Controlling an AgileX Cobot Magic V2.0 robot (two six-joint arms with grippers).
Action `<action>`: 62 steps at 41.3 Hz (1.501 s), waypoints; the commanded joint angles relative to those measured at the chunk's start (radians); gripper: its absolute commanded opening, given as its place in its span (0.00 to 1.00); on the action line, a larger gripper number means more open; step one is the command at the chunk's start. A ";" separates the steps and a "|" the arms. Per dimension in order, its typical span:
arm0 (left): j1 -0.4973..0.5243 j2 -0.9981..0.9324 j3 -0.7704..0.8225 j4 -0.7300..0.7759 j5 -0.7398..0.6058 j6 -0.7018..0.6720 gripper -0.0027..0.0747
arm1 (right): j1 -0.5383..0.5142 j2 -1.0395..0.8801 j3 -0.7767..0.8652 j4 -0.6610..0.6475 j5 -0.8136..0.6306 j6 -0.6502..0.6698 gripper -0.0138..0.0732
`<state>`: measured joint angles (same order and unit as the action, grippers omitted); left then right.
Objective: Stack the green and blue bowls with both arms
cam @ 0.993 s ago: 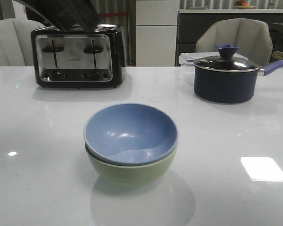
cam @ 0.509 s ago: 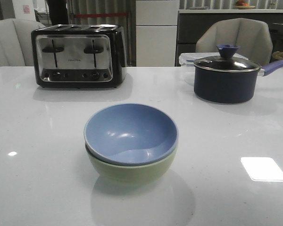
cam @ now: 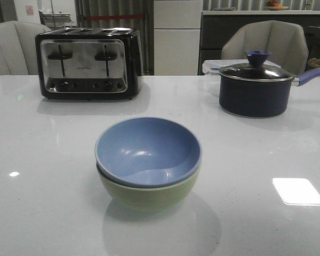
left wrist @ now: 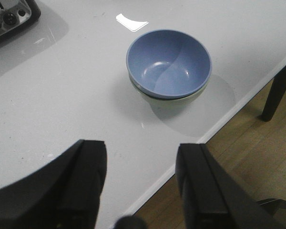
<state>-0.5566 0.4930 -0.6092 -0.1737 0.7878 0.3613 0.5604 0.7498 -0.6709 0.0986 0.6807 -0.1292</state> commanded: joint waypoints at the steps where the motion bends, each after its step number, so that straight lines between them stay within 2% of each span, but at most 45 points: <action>1: -0.006 0.004 -0.018 -0.012 -0.098 -0.026 0.55 | 0.001 -0.004 -0.028 -0.010 -0.063 -0.011 0.61; 5: -0.006 0.004 -0.018 -0.012 -0.098 -0.055 0.49 | 0.001 -0.004 -0.028 -0.010 -0.063 -0.011 0.51; 10: -0.006 0.004 -0.018 -0.012 -0.098 -0.061 0.34 | 0.001 -0.004 -0.028 -0.010 -0.063 -0.011 0.33; 16: -0.006 0.004 -0.018 -0.020 -0.098 -0.062 0.15 | 0.001 -0.004 -0.028 -0.010 -0.063 -0.011 0.18; 41: -0.001 -0.015 -0.017 -0.002 -0.104 -0.062 0.16 | 0.001 -0.004 -0.028 -0.010 -0.063 -0.011 0.19; 45: 0.084 -0.077 0.001 -0.011 -0.132 -0.054 0.16 | 0.001 -0.004 -0.028 -0.010 -0.063 -0.011 0.19; 54: 0.396 -0.243 0.098 -0.054 -0.261 -0.056 0.16 | 0.001 -0.004 -0.028 -0.010 -0.063 -0.011 0.19; 59: 0.485 -0.304 0.156 -0.057 -0.309 -0.056 0.16 | 0.001 -0.004 -0.028 -0.010 -0.063 -0.011 0.19; 62: 0.503 -0.339 0.201 -0.040 -0.351 -0.082 0.16 | 0.001 -0.004 -0.028 -0.010 -0.063 -0.011 0.19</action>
<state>-0.0738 0.1723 -0.4183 -0.2070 0.5628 0.3092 0.5604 0.7498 -0.6709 0.0964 0.6807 -0.1292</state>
